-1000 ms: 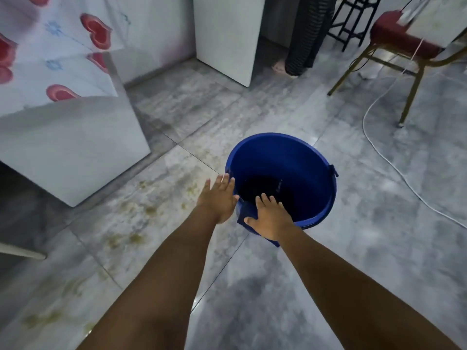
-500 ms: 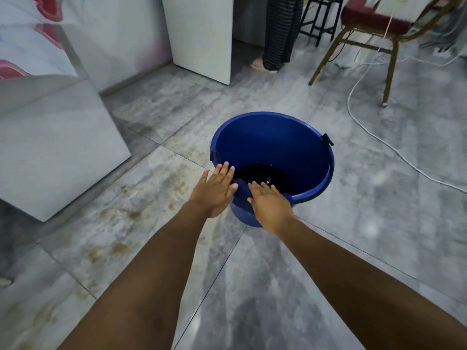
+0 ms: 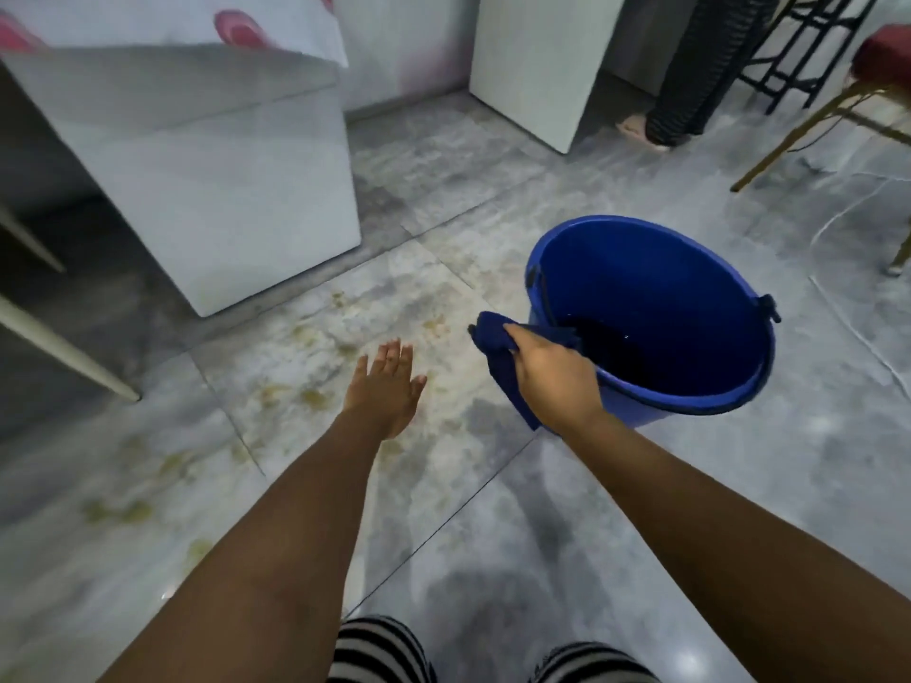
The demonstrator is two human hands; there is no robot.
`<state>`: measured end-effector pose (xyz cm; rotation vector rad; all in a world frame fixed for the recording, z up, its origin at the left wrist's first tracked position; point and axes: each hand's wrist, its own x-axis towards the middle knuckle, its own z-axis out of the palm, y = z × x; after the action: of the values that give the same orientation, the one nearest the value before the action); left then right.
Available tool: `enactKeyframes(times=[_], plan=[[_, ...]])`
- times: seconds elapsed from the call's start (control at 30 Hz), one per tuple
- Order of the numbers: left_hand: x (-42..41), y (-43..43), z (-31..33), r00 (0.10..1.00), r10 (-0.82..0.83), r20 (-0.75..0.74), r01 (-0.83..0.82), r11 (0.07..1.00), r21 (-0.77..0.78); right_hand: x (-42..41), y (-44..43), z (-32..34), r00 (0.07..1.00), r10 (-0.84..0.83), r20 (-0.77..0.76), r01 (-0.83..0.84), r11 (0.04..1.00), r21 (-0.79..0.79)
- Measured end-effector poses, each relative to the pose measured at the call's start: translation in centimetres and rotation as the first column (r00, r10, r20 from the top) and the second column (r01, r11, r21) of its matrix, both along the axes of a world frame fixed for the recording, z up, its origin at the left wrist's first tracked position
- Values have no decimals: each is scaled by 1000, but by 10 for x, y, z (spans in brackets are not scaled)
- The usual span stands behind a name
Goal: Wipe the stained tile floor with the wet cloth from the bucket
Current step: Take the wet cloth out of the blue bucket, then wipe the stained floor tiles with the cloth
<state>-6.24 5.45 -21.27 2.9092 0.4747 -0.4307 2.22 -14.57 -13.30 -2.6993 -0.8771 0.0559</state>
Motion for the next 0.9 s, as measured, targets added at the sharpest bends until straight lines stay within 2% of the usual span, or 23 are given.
enactKeyframes(times=[0.07, 0.17, 0.3, 0.43, 0.53, 0.57, 0.67, 0.73, 0.8, 0.9], plan=[[-21, 11, -17, 997, 78, -13, -78, 997, -13, -4, 24, -4, 995, 27, -92, -19, 996, 83], [-69, 27, -59, 974, 210, -85, -211, 978, -3, -11, 65, -43, 993, 121, -17, -120, 993, 12], [-115, 21, -121, 914, 379, -145, -387, 922, -33, -22, 95, -119, 969, 205, -142, -212, 976, -39], [-152, -28, -180, 797, 601, -58, -604, 796, -42, -47, 105, -191, 936, 297, -187, -326, 933, -151], [-187, -69, -219, 701, 711, -51, -713, 699, -61, -77, 96, -241, 847, 523, -98, -526, 797, -295], [-197, -80, -226, 691, 721, -49, -723, 687, -70, -88, 87, -256, 797, 593, -116, -596, 740, -312], [-217, -93, -239, 683, 731, -1, -725, 677, -127, -112, 61, -298, 633, 713, -301, -767, 526, -367], [-220, -87, -249, 686, 726, 48, -717, 686, -125, -105, 72, -316, 575, 773, -267, -804, 474, -359], [-217, -81, -253, 705, 705, 73, -695, 708, -130, -91, 94, -321, 574, 795, -196, -800, 494, -340], [-221, -83, -267, 691, 717, 86, -705, 696, -136, -80, 113, -338, 709, 686, -161, -693, 635, -342]])
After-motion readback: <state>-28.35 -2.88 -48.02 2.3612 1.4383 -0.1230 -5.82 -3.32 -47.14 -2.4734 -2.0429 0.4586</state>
